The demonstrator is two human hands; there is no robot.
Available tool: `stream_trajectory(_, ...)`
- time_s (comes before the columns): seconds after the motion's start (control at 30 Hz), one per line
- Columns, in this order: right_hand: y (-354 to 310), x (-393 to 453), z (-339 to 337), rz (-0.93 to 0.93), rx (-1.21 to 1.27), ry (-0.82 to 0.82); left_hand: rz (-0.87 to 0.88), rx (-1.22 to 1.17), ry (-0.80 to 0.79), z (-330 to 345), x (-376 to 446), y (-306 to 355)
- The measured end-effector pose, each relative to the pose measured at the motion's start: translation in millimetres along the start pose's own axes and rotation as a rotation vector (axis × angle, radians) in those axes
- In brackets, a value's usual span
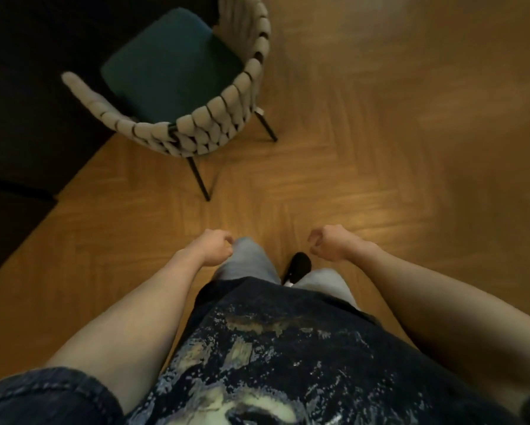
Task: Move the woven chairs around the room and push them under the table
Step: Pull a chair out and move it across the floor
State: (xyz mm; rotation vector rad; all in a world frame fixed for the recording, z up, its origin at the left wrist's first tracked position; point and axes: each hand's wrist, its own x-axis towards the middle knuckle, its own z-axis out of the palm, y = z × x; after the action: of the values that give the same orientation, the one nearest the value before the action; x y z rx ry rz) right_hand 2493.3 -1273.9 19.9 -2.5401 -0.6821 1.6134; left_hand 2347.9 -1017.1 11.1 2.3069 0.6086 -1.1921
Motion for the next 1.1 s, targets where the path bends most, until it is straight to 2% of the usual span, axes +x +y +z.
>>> stream_trajectory(0.27,-80,100,-115,-0.111,-0.24,-0.036,-0.063,-0.182,0.057,-85,63,-39)
stream_trajectory(0.57,-173,184,-220,-0.228,-0.354,-0.015,-0.112,-0.278,0.16,-189,119,-74)
stream_trajectory(0.8,-222,231,-290,-0.366,-0.437,0.074,-0.106,-0.268,0.431,-248,150,-77)
stream_trajectory(0.87,-224,249,-304,-0.396,-0.469,0.1,-0.123,-0.199,0.402,-255,163,-75)
stream_trajectory(0.97,-221,276,-324,-0.46,-0.698,0.098,-0.135,-0.096,0.27,-264,181,-73)
stream_trajectory(1.1,-212,305,-346,-0.358,-0.988,-0.047,-0.162,0.044,0.068,-266,204,-74)
